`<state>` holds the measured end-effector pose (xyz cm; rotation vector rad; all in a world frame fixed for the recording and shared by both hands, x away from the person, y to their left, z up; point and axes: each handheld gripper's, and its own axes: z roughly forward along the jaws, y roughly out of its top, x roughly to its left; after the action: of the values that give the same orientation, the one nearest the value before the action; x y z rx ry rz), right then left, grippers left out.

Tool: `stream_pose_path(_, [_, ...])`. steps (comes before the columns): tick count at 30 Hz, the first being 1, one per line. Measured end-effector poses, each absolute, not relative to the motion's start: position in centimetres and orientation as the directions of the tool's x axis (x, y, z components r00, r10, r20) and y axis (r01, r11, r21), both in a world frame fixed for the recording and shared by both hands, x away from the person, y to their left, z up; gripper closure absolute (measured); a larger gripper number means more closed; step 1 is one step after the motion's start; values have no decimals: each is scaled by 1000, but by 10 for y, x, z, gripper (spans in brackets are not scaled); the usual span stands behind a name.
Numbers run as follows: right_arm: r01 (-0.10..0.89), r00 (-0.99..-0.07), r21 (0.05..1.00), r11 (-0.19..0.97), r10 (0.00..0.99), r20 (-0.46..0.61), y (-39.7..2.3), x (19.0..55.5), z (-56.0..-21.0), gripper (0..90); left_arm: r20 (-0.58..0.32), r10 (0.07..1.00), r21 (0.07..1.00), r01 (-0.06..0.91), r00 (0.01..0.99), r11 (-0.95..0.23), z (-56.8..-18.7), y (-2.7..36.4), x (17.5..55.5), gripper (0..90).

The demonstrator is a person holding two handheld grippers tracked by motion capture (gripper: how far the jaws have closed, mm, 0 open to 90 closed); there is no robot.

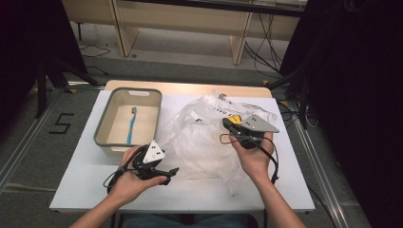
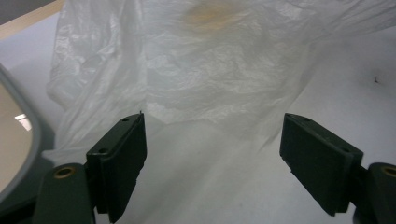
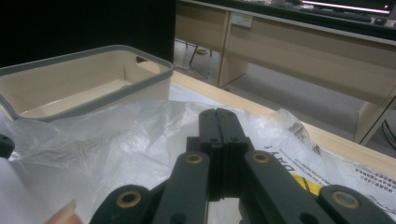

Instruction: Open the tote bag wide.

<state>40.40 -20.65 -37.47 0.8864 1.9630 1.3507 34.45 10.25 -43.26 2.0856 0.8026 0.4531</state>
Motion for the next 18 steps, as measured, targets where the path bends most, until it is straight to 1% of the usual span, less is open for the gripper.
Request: stream_pose_path(18, [197,-600,945,261,794,-94,-207,404,-374,900,29,736,827,398,676,-398,-433,135,345,222])
